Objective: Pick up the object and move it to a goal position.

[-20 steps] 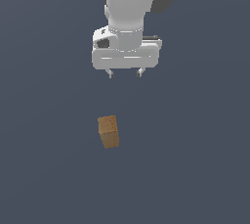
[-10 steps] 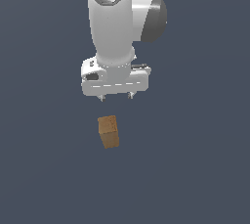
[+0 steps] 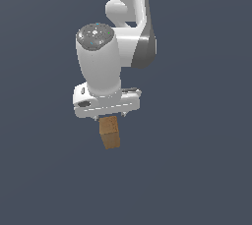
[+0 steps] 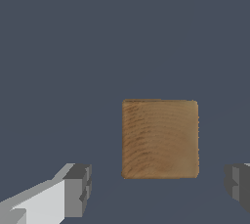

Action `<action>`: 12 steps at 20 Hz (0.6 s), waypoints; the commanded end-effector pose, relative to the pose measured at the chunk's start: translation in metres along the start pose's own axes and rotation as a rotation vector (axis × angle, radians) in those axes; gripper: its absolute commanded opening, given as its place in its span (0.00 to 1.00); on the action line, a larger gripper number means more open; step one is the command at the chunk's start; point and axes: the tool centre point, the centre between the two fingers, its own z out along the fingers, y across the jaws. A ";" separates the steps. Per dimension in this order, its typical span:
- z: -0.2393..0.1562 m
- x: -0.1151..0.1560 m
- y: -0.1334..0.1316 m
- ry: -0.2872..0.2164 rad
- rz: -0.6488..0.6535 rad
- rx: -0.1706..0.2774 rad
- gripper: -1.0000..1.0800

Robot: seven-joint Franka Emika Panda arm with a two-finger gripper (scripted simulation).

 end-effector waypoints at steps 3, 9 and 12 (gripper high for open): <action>0.013 0.007 0.008 0.000 -0.012 0.001 0.96; 0.018 0.009 0.011 -0.001 -0.014 0.002 0.96; 0.021 0.009 0.011 -0.001 -0.014 0.002 0.96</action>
